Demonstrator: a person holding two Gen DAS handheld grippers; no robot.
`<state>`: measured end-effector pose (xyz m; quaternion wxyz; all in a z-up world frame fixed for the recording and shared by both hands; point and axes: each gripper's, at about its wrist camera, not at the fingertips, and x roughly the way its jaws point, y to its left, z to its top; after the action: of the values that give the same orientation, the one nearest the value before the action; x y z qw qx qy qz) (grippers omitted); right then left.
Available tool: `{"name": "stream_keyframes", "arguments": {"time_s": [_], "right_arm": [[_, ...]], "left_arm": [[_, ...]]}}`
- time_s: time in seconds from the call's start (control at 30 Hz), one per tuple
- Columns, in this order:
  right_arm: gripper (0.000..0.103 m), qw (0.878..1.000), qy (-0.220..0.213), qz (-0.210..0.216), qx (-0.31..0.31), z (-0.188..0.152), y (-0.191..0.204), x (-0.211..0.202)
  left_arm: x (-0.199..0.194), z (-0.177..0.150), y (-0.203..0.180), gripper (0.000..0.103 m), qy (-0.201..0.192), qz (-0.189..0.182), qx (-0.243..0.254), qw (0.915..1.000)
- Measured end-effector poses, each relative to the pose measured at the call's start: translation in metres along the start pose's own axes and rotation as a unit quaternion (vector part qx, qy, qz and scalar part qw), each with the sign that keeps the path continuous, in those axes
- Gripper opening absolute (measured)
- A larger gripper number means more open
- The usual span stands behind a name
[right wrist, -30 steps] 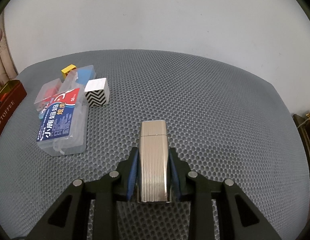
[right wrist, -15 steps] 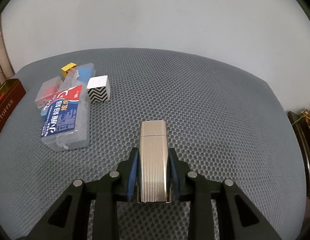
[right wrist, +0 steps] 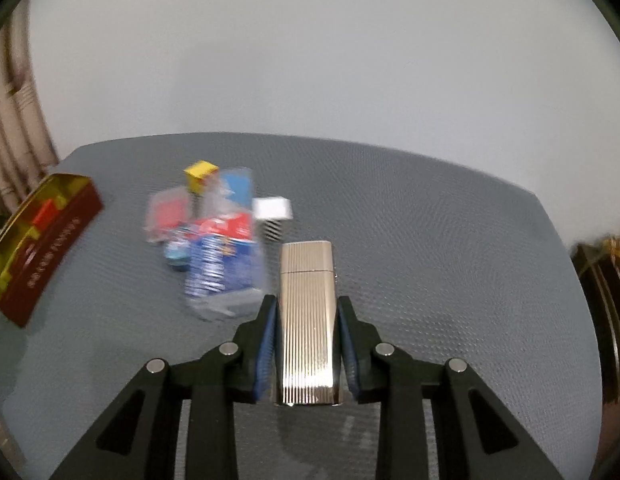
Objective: Organize rigid objects
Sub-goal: 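Lower the bright red block into the tin and open the left tool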
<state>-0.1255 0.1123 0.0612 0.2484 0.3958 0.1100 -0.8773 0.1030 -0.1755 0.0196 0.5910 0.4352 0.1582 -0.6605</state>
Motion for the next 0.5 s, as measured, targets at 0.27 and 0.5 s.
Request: {"name": "stream_keyframes", "arguments": {"time_s": [0.27,0.5], "right_arm": [[0.029,0.991,-0.001,0.102,-0.086,0.036,0.125,-0.009],[0.029,0.973,0.009,0.175,-0.151,0.052,0.235,-0.011]], "left_arm": [[-0.013,-0.024,0.007,0.082,-0.003,0.008,-0.030,0.9995],[-0.026,-0.027,0.030,0.086,-0.026,0.019,-0.040,0.9987]]}}
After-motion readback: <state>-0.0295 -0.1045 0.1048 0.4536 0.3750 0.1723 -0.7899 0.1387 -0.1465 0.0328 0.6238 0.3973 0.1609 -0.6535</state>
